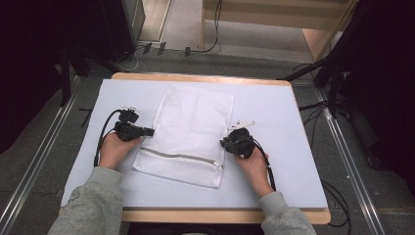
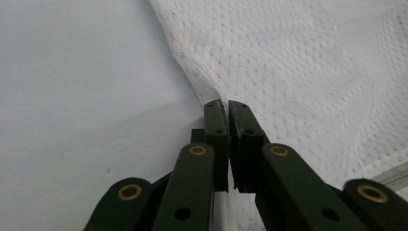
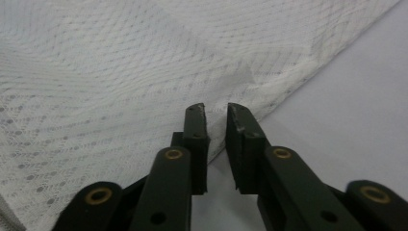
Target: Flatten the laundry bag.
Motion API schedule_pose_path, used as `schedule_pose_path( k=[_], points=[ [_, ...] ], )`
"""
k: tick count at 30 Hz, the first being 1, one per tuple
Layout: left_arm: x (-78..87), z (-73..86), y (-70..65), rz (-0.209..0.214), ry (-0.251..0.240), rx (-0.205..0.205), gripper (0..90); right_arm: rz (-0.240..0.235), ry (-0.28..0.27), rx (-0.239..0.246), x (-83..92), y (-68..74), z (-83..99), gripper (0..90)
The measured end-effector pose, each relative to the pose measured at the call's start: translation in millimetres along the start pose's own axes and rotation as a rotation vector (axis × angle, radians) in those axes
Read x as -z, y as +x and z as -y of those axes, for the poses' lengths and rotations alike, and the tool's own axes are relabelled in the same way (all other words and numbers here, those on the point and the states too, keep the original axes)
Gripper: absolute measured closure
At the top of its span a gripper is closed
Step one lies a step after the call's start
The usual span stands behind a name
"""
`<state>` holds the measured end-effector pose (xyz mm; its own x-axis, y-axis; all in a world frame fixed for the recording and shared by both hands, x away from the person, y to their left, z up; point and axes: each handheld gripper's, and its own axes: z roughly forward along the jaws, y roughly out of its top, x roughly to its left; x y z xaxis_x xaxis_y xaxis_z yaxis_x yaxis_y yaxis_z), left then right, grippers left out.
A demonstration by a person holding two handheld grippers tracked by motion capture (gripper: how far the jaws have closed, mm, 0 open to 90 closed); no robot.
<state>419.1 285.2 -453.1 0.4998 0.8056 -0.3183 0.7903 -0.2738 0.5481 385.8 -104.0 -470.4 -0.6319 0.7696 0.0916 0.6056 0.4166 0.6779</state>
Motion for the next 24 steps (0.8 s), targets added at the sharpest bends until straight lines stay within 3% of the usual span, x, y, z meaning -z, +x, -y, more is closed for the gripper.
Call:
schedule_pose_path(
  k=[7, 15, 24],
  points=[
    [0.7, 4.9, -1.9, 0.032, -0.002, 0.024, 89.2, -0.057, 0.040, -0.058, -0.5, -13.0, -5.5, 89.3],
    [2.1, 13.1, -13.9, 0.038, 0.010, 0.004, 89.1, -0.039, 0.049, -0.069, -3.5, -20.8, -12.3, 89.4],
    [5.6, 22.0, -20.4, 0.048, 0.009, 0.002, 89.0, -0.057, 0.050, -0.094, -8.5, -33.2, -18.4, 89.2]
  ],
)
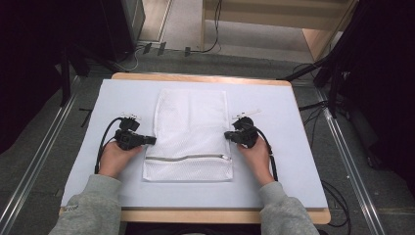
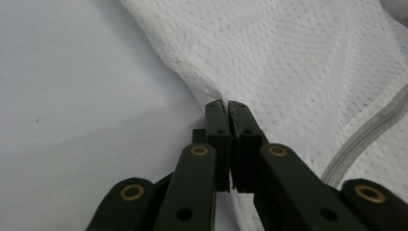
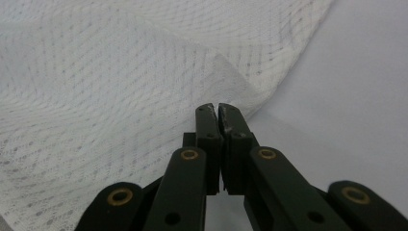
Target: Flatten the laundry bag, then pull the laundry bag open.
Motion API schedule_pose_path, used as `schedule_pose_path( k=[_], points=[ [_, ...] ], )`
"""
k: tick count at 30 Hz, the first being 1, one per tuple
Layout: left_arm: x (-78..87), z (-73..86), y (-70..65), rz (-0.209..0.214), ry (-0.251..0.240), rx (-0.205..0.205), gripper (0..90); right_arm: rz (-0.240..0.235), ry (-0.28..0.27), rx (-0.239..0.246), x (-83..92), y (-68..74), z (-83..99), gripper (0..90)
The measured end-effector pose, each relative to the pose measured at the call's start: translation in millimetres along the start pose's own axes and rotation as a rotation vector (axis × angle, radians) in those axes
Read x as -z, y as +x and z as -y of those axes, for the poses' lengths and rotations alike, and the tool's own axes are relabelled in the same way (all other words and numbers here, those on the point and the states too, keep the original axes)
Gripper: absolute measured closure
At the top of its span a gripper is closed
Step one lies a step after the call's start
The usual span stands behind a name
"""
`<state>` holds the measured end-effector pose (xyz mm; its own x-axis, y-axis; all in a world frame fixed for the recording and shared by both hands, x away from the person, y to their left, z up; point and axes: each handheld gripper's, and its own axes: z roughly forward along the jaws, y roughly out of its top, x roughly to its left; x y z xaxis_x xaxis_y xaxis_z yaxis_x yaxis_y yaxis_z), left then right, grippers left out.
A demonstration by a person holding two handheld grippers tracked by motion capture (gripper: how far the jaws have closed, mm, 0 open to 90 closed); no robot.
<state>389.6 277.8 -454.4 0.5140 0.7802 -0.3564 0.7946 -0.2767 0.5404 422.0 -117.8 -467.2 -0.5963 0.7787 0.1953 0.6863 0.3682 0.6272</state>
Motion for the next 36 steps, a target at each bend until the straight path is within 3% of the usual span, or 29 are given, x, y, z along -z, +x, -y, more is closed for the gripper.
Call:
schedule_pose_path(
  k=[7, 10, 14, 16, 19, 31, 36],
  points=[
    [3.8, 4.6, 0.5, -0.014, -0.015, 0.006, 85.2, -0.011, -0.002, -0.007, -3.0, -2.7, -3.4, 88.4],
    [7.4, 4.1, -0.4, -0.038, -0.031, -0.005, 78.0, -0.016, 0.001, -0.013, -3.0, -2.2, -3.9, 86.2],
    [15.9, 2.5, -6.5, -0.038, -0.083, -0.030, 65.6, -0.020, 0.005, -0.008, -2.4, 0.4, -4.8, 78.0],
    [16.9, 2.0, -10.6, -0.036, -0.081, -0.047, 60.5, -0.006, 0.009, 0.003, -1.6, 2.7, -5.4, 74.6],
    [17.1, 1.3, -14.7, -0.033, -0.086, -0.061, 55.7, -0.022, -0.002, -0.002, 2.3, 3.0, -5.8, 71.9],
    [18.6, 0.1, -23.5, -0.020, -0.095, -0.076, 47.6, -0.077, -0.044, 0.012, 26.4, 6.1, -1.8, 62.9],
    [16.9, -2.0, -28.7, -0.005, -0.085, -0.101, 46.0, -0.082, -0.060, 0.009, 35.8, 7.4, 2.8, 60.4]
  ],
)
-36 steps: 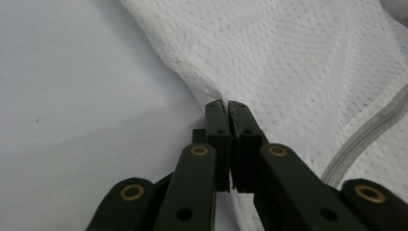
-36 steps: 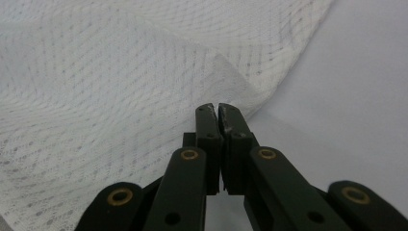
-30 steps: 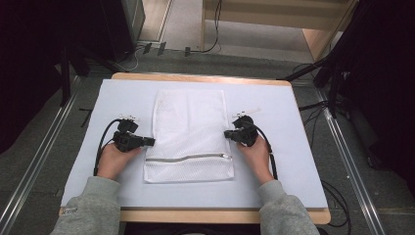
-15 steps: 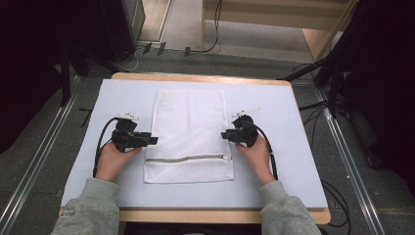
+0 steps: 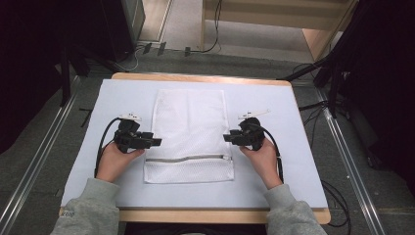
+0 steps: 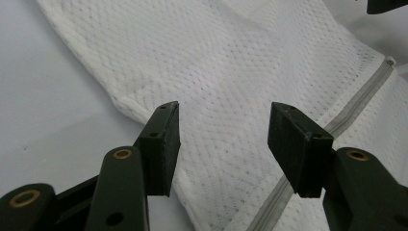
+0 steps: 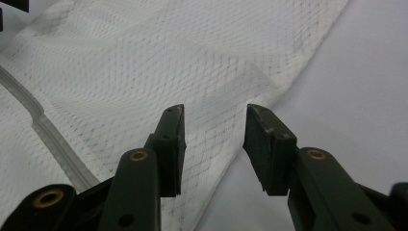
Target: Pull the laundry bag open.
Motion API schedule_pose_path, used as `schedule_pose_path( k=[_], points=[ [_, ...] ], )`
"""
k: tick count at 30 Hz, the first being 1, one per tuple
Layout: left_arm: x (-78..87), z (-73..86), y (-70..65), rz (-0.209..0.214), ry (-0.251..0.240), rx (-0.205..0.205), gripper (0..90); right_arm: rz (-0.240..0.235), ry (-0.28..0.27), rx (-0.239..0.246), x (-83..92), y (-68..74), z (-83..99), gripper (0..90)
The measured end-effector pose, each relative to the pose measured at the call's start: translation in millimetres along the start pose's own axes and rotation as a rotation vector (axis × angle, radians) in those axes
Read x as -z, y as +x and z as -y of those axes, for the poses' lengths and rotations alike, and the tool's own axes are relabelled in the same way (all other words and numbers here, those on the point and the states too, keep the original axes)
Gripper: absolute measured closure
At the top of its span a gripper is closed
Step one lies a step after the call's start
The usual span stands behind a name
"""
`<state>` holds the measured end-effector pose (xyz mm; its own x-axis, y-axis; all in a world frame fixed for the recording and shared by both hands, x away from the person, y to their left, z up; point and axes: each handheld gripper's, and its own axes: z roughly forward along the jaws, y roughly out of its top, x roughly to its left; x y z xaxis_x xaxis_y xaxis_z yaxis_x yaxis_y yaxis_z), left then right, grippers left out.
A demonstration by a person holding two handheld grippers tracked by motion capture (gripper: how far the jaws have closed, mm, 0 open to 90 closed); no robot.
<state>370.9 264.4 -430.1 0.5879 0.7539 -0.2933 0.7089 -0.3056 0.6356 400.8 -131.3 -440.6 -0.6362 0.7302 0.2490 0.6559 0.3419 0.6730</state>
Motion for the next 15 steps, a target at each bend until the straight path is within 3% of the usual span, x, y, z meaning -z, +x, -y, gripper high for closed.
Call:
schedule_pose_path(
  k=[15],
  points=[
    [-9.3, -9.4, -15.4, 0.051, 0.012, -0.038, 41.9, -0.008, 0.002, -0.003, 14.7, 6.1, 15.9, 55.7]
  ],
)
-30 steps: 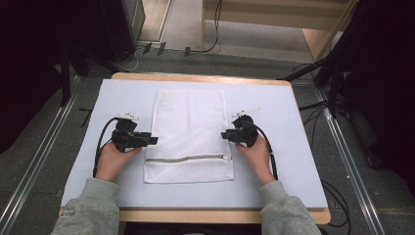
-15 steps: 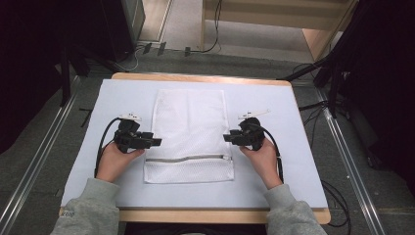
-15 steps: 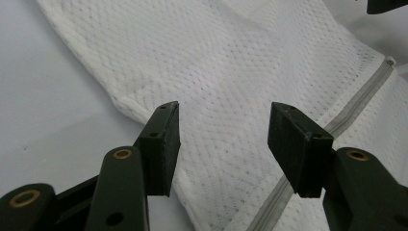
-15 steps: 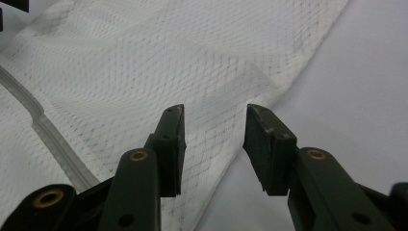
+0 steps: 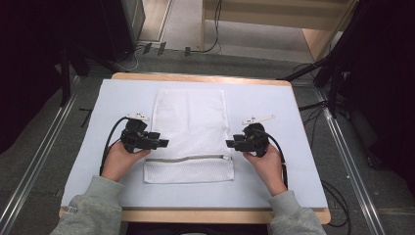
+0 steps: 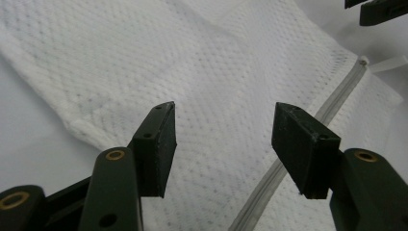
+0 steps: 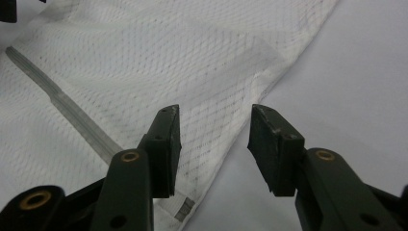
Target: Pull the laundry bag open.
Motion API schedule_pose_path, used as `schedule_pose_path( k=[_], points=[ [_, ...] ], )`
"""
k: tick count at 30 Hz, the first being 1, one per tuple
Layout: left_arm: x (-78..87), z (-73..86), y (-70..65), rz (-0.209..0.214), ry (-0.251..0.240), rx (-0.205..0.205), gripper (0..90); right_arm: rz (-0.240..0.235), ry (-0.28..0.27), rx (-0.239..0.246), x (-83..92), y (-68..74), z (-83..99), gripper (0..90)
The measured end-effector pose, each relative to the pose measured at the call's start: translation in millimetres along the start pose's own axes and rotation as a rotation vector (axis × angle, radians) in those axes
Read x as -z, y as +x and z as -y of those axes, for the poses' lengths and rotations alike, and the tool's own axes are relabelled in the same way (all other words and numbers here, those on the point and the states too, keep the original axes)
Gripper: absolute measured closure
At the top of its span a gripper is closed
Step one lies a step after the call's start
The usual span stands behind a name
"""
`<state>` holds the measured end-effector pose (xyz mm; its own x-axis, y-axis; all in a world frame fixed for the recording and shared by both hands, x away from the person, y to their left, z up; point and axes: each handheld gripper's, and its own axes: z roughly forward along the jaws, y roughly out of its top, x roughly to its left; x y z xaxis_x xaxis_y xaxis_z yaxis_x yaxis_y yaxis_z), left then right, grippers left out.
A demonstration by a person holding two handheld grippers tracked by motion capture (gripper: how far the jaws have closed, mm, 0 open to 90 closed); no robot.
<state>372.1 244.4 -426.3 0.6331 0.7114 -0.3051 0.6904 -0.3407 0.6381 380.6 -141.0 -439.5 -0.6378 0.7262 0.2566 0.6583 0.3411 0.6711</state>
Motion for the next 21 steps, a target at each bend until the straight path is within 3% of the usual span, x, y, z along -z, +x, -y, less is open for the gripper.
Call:
schedule_pose_path(
  k=[4, 8, 14, 17, 21],
  points=[
    [-4.2, -2.4, -5.5, 0.027, -0.008, -0.010, 39.4, 0.008, 0.006, 0.004, 1.6, 3.5, 6.2, 53.7],
    [-8.3, -4.7, -10.9, 0.026, -0.003, -0.031, 37.8, 0.011, 0.017, 0.008, 1.0, 6.4, 10.7, 52.5],
    [-12.0, -8.6, -18.4, 0.069, -0.014, -0.053, 37.7, 0.003, 0.019, 0.017, 4.9, 10.5, 16.9, 51.6],
    [-13.7, -11.0, -22.1, 0.097, -0.027, -0.044, 37.8, 0.006, 0.018, 0.020, 7.5, 12.2, 20.0, 51.6],
    [-16.5, -14.2, -31.0, 0.094, -0.016, -0.076, 40.8, 0.006, 0.019, 0.012, 8.8, 13.6, 24.0, 51.8]
  ],
)
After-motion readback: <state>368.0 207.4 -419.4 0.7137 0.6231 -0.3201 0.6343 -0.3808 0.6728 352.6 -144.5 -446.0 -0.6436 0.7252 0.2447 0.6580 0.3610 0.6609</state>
